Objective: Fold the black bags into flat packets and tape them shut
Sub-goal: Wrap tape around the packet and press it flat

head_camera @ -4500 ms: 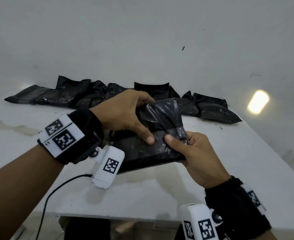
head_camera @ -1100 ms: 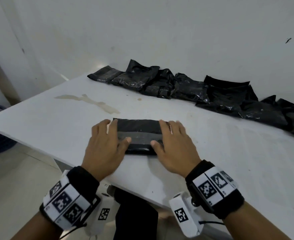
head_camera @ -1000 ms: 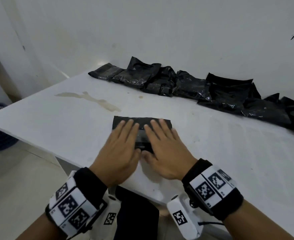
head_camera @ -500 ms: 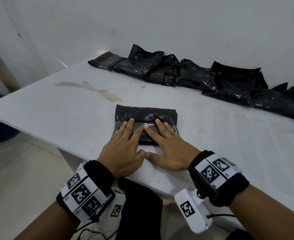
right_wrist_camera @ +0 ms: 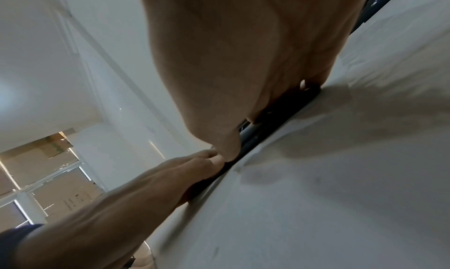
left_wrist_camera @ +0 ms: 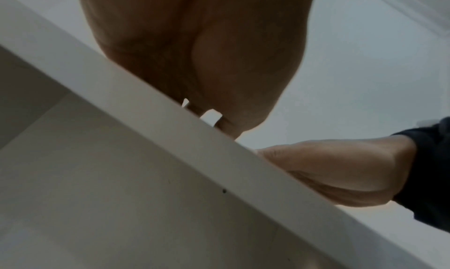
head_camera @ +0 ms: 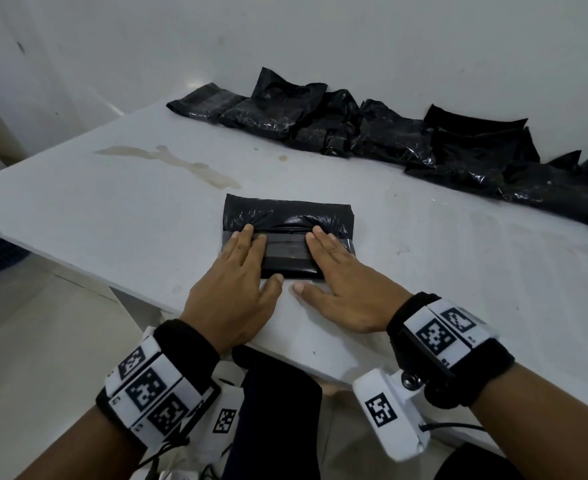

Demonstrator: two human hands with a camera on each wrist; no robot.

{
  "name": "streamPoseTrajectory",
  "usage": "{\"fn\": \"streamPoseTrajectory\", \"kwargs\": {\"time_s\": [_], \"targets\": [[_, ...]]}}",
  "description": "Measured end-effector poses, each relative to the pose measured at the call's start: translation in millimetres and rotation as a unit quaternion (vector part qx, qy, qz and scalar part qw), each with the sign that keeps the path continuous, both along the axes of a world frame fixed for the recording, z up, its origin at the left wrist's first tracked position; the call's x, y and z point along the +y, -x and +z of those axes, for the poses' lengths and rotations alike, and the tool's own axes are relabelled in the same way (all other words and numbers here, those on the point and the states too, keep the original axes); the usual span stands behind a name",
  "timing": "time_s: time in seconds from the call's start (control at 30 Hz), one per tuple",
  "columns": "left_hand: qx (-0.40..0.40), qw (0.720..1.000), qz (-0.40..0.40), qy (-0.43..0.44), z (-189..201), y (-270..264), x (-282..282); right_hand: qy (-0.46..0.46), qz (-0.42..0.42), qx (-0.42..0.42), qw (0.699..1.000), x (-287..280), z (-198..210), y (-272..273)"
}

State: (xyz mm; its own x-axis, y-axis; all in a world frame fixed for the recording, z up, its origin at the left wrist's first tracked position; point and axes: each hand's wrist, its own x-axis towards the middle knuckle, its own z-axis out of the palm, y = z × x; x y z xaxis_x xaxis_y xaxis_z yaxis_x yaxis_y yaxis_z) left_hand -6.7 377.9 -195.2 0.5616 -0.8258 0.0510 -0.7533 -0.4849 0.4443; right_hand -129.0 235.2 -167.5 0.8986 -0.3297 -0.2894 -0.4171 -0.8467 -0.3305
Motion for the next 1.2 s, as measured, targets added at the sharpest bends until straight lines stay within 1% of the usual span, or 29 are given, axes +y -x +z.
{"fn": "streamPoseTrajectory", "kwargs": {"time_s": [0.17, 0.27, 0.3, 0.33, 0.4, 0.47, 0.53, 0.57, 0.67, 0.7, 0.77, 0.87, 0.9, 0.97, 1.0, 1.07, 1.2], "targets": [[-0.034, 0.999, 0.018, 0.014, -3.7, 2.7, 0.2, 0.003, -0.005, -0.002, 1.000, 1.9, 2.7, -0.7], [-0.006, 0.999, 0.036, -0.001, 8.3, -6.0, -1.4, 0.017, -0.025, -0.010, 1.000, 0.0, 14.7, -8.7], [-0.004, 0.999, 0.050, -0.006, 15.6, -10.8, -3.5, 0.033, -0.035, -0.021, 0.999, -2.9, 18.0, -13.9], [-0.025, 0.998, 0.066, -0.005, 21.0, -16.2, -7.3, 0.052, -0.047, -0.045, 0.997, -6.2, 20.5, -19.2], [-0.076, 0.991, 0.105, 0.024, 26.4, -26.7, -15.4, 0.085, -0.092, -0.100, 0.987, -10.4, 22.4, -28.6], [-0.081, 0.985, 0.141, 0.064, 27.5, -30.7, -21.5, 0.124, -0.112, -0.131, 0.977, -10.9, 20.0, -35.2], [-0.075, 0.982, 0.149, 0.085, 23.8, -32.1, -25.0, 0.153, -0.113, -0.149, 0.970, -7.7, 18.0, -39.3], [-0.068, 0.983, 0.144, 0.090, 21.6, -32.9, -26.3, 0.153, -0.116, -0.159, 0.968, -6.5, 18.3, -40.6], [-0.044, 0.988, 0.121, 0.091, 14.1, -35.1, -28.7, 0.138, -0.131, -0.162, 0.968, -6.1, 18.7, -42.9], [-0.046, 0.988, 0.113, 0.090, 12.5, -34.5, -29.1, 0.130, -0.139, -0.148, 0.970, -6.2, 18.7, -44.0], [-0.074, 0.990, 0.088, 0.076, 9.3, -31.7, -30.6, 0.113, -0.156, -0.120, 0.974, -4.9, 18.9, -47.4], [-0.085, 0.994, 0.073, -0.021, 0.5, -31.2, -32.9, 0.074, -0.184, -0.093, 0.976, -4.7, 15.5, -54.3], [-0.092, 0.991, 0.081, -0.055, -3.7, -34.2, -32.5, 0.067, -0.190, -0.089, 0.976, -6.0, 14.2, -55.7], [-0.113, 0.985, 0.101, -0.083, -8.3, -40.0, -31.6, 0.054, -0.196, -0.094, 0.975, -9.7, 10.7, -56.0], [-0.107, 0.985, 0.109, -0.077, -7.1, -41.3, -31.6, 0.043, -0.199, -0.102, 0.974, -11.7, 8.8, -55.4], [-0.065, 0.989, 0.119, -0.061, -5.8, -43.6, -31.5, 0.017, -0.203, -0.120, 0.972, -15.6, 5.3, -53.3], [0.016, 0.991, 0.110, -0.073, -5.9, -52.6, -29.4, -0.018, -0.199, -0.159, 0.967, -24.5, 2.1, -46.2]]}}
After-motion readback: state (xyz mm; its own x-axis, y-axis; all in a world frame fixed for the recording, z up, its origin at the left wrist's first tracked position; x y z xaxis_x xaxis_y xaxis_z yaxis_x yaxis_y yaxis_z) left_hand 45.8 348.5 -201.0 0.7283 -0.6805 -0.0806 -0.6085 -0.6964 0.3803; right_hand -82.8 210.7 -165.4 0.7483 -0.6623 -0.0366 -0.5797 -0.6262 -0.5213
